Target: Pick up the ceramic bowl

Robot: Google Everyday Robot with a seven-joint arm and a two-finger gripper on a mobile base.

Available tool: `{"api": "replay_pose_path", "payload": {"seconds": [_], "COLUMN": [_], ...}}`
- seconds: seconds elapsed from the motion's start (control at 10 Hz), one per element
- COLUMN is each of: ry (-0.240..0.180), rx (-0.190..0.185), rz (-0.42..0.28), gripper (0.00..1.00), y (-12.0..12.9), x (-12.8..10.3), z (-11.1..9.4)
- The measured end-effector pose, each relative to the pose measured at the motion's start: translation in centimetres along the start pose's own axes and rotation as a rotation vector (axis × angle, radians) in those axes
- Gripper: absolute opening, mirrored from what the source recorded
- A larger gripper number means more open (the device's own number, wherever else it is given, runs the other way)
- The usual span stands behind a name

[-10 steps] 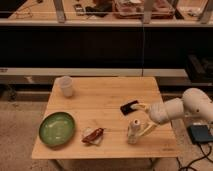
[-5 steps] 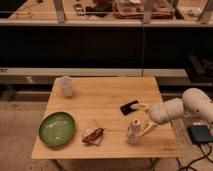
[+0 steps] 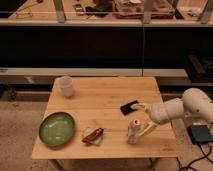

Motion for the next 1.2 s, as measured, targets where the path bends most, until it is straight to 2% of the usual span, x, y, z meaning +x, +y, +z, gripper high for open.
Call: {"api": "replay_pose_path", "payload": {"seconds": [0.5, 0.6, 0.7, 0.8, 0.9, 1.0, 1.1, 1.2], "ry": [0.002, 0.013, 0.039, 0.078, 0.101, 0.149, 0.237, 0.308], "rx": [0.002, 0.035, 0.101, 0.199, 0.255, 0.323, 0.362, 0.358], "rz": [-0.001, -0.002, -0.007, -0.022, -0.037, -0.069, -0.144, -0.214], "gripper": [0.80, 0.80, 0.80, 0.80, 0.80, 0.80, 0.80, 0.80], "y": [-0.1, -0.8, -2.2, -3.9, -4.7, -5.4, -5.9, -6.0], "x": [0.0, 0.0, -0.3, -1.3, -2.3, -4.0, -6.8, -8.6], "z": [-0.1, -1.0, -3.0, -6.3, -8.4, -10.9, -12.2, -11.9]}}
